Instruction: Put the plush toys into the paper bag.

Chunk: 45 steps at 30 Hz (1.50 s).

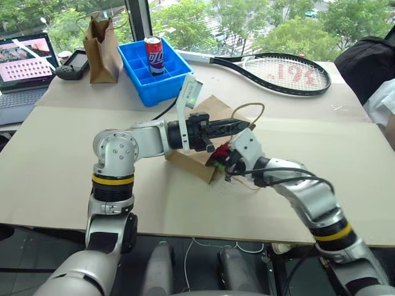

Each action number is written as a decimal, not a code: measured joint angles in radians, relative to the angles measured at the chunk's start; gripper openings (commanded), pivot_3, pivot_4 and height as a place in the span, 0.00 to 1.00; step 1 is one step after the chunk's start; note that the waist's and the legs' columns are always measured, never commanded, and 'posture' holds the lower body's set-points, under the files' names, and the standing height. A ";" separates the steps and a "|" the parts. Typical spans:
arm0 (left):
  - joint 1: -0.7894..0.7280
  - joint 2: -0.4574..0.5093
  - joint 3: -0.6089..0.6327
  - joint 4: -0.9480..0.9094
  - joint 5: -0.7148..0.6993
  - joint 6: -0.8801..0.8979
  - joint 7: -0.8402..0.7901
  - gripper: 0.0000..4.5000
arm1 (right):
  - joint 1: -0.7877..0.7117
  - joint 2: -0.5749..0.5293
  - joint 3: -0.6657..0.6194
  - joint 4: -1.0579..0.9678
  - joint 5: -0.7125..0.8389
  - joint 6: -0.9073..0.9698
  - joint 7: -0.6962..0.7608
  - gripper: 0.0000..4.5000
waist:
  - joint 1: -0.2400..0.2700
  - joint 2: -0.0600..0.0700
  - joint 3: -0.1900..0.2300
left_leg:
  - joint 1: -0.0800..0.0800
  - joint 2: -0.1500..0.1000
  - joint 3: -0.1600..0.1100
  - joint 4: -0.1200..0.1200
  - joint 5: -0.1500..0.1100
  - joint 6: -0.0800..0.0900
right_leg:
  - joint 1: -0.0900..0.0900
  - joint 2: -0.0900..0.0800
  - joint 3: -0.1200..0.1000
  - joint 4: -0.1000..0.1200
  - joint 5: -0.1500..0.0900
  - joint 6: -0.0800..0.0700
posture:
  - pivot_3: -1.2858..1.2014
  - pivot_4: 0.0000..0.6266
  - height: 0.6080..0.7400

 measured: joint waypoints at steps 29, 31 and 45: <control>0.016 0.016 -0.010 -0.014 -0.014 -0.005 -0.014 0.00 | 0.397 -0.005 -0.459 -0.241 0.370 0.146 0.035 0.99 | 0.000 0.000 0.000 | 0.001 0.000 0.000 0.001 0.001 -0.001 | 0.001 0.000 0.000 0.001 0.000 0.000 | 0.52 0.24 0.36; 0.016 0.014 -0.014 -0.013 -0.014 -0.009 -0.018 0.00 | 0.426 -0.058 -0.457 -0.259 0.363 0.147 0.054 0.99 | 0.002 0.001 0.000 | 0.000 -0.001 0.000 0.001 0.001 -0.001 | 0.001 0.000 0.000 0.000 0.000 0.000 | 0.52 0.24 0.36; 0.016 0.023 -0.024 -0.006 -0.013 -0.018 -0.031 0.00 | 0.436 -0.170 -0.228 -0.169 0.028 0.012 0.092 0.54 | 0.004 0.000 0.000 | 0.001 -0.001 0.000 0.001 0.001 -0.001 | 0.002 0.000 0.000 0.000 0.000 0.000 | 0.52 0.24 0.36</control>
